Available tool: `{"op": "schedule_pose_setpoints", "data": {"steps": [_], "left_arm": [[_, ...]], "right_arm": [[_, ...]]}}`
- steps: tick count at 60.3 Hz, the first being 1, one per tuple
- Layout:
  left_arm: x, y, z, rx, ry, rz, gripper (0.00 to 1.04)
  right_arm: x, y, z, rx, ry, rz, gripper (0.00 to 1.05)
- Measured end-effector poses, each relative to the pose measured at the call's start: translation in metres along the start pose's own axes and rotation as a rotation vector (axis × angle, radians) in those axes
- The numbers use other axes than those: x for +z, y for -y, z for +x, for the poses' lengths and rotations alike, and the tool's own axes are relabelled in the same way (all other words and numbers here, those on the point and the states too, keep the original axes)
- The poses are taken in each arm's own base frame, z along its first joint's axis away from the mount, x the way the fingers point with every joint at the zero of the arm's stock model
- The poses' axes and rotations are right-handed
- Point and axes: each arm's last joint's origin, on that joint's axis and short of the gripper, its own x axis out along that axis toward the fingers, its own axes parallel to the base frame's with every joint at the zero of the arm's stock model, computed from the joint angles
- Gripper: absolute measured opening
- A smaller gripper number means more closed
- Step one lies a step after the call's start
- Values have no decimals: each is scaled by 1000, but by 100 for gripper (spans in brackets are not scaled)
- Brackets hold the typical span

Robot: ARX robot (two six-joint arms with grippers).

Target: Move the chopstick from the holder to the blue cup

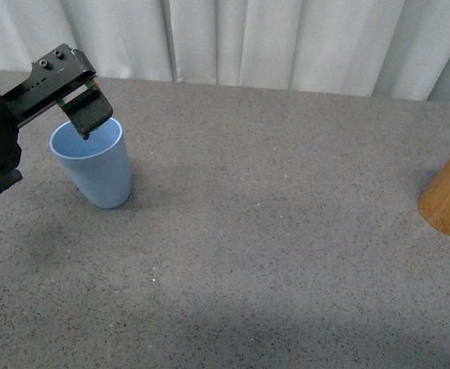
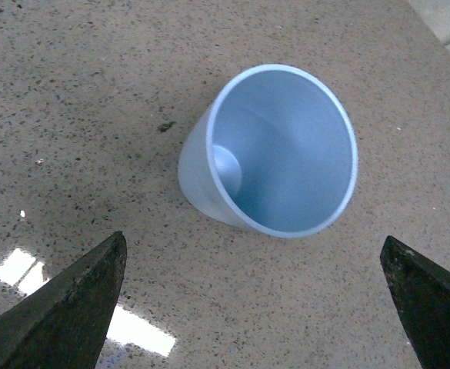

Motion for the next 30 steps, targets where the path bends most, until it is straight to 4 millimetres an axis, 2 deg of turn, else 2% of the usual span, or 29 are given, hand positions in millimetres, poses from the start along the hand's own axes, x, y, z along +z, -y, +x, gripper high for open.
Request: {"op": "schedule_pose_setpoints", "data": {"steps": [30], "left_arm": [[-1, -4, 21, 108, -17, 6, 98]], "right_arm": [[0, 0, 0, 0, 0, 0, 95]]}}
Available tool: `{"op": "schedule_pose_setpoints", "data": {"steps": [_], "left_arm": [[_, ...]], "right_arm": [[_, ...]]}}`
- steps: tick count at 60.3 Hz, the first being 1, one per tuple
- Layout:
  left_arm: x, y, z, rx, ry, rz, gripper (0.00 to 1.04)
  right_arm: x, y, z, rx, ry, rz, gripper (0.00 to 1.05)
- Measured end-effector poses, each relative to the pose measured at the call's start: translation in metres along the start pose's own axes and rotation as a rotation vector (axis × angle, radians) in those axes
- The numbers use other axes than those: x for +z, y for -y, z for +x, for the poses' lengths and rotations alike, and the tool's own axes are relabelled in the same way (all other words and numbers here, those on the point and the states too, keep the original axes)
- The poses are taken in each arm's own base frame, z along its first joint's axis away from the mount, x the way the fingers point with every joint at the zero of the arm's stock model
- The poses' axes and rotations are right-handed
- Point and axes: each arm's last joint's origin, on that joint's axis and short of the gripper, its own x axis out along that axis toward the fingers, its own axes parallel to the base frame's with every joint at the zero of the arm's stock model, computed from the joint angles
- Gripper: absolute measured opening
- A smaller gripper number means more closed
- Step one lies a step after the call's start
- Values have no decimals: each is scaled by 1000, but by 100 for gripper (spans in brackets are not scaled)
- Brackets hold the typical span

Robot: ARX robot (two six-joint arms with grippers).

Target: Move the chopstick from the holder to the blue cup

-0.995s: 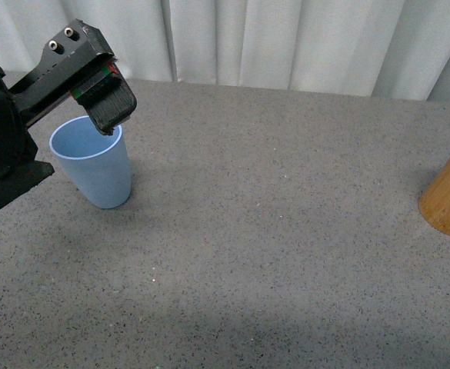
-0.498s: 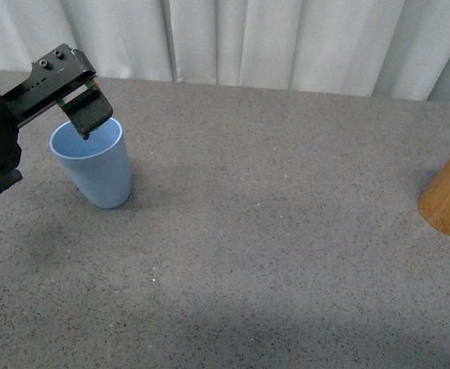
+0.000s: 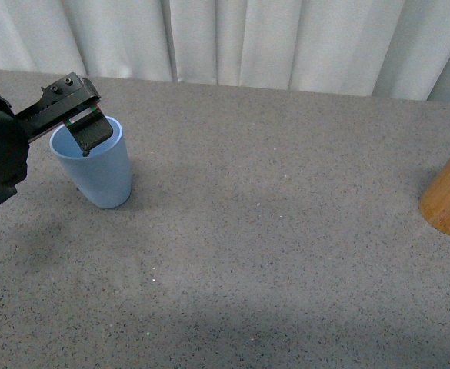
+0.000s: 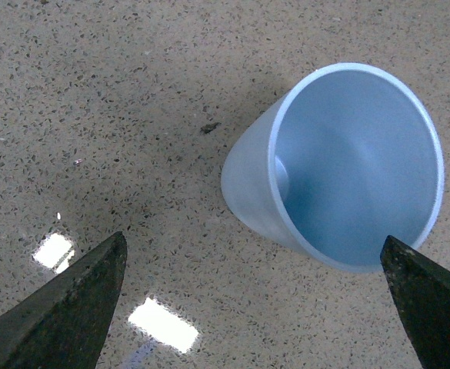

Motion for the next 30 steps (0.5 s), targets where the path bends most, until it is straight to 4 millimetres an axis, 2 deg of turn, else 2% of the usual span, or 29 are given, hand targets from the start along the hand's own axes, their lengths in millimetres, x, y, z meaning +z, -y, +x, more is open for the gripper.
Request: {"op": "schedule_pose_setpoints", "data": {"steps": [30], "left_arm": [[5, 1, 9, 28, 6, -30, 98]], "right_arm": [[0, 0, 0, 0, 0, 0, 95]]}}
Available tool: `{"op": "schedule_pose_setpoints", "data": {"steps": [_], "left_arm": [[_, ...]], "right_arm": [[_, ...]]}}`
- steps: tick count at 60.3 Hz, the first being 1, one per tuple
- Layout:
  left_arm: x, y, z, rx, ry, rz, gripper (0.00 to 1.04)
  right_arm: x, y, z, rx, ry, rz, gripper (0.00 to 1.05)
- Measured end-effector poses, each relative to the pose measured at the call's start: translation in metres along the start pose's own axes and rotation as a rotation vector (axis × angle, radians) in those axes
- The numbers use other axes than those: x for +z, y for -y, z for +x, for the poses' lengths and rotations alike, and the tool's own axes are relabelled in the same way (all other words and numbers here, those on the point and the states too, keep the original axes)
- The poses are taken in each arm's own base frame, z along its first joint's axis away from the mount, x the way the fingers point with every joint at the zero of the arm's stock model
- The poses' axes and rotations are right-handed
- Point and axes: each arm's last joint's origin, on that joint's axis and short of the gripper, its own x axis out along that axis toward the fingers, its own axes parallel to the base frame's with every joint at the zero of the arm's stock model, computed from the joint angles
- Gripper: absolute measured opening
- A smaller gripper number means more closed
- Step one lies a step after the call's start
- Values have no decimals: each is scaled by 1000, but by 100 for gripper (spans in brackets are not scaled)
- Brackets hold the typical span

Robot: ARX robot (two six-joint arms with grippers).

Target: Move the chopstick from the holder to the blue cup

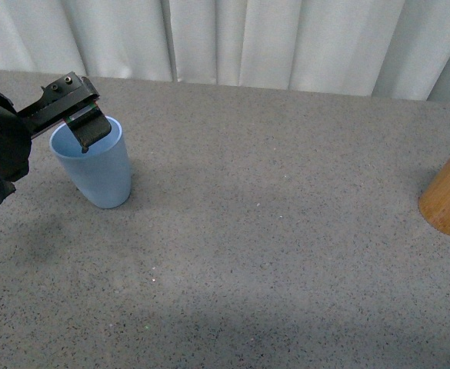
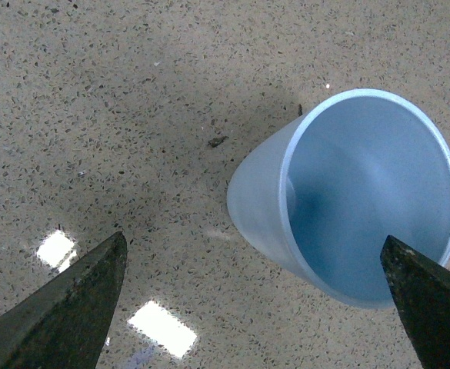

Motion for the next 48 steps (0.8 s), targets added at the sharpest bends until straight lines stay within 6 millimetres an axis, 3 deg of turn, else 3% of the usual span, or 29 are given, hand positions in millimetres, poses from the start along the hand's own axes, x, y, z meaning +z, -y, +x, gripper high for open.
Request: {"op": "schedule_pose_setpoints", "data": {"steps": [48], "left_arm": [[5, -4, 23, 61, 2, -44, 98]], "right_arm": [[0, 0, 0, 0, 0, 0, 95]]}}
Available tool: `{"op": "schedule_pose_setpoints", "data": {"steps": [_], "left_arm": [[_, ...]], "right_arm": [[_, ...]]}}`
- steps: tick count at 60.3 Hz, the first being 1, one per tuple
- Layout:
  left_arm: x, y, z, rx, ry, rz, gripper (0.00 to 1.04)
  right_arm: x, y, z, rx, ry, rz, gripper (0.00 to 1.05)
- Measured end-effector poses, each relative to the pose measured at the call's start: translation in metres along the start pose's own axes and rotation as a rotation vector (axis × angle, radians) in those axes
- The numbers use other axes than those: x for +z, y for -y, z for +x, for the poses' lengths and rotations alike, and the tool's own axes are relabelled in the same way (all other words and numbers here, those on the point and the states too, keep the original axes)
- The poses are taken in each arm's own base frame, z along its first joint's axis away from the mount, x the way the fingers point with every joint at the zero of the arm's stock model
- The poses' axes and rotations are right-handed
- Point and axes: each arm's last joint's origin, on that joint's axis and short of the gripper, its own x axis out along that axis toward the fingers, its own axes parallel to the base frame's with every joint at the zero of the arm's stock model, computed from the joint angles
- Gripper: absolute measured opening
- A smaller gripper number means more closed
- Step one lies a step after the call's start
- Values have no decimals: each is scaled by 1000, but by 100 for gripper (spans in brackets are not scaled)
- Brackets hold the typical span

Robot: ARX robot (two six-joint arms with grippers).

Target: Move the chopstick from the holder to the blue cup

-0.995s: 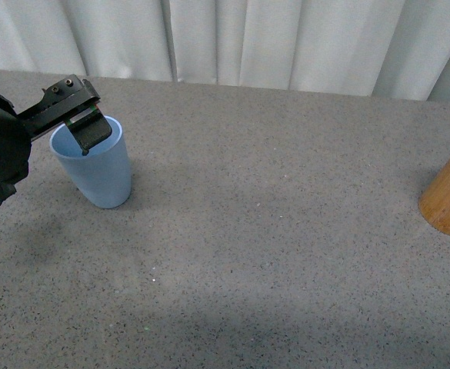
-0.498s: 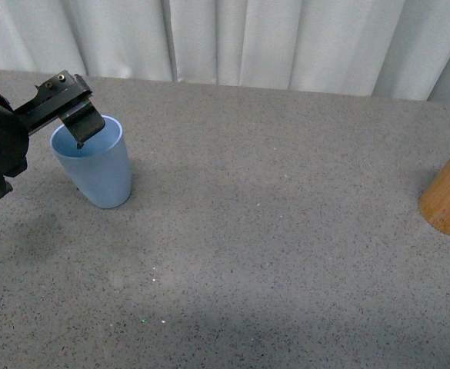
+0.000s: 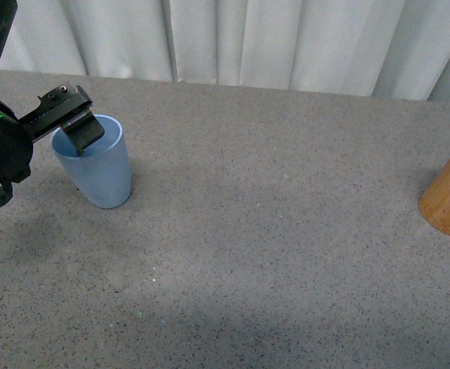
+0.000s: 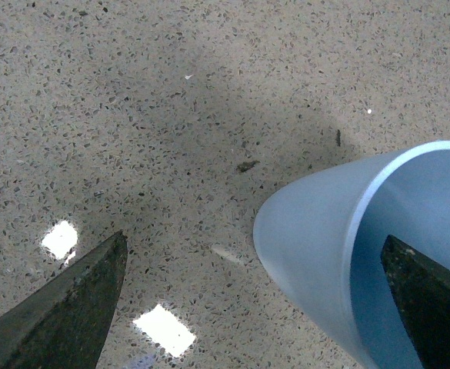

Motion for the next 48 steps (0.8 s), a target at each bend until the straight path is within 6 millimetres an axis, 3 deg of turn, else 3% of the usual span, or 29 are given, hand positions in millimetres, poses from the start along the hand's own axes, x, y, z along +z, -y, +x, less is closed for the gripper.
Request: {"op": "schedule_pose_setpoints", "data": {"steps": [7, 10, 42, 48], "left_arm": [[0, 2, 2, -11, 20, 14, 98], [0, 3, 2, -12, 28, 23, 93], [-4, 11, 3, -79, 26, 34, 8], [-3, 12, 3, -96, 22, 35, 4]], "right_arm": [[0, 0, 0, 0, 0, 0, 95], [0, 0, 0, 0, 0, 0, 95], [0, 0, 0, 0, 0, 0, 95], [0, 0, 0, 0, 0, 0, 95]]}}
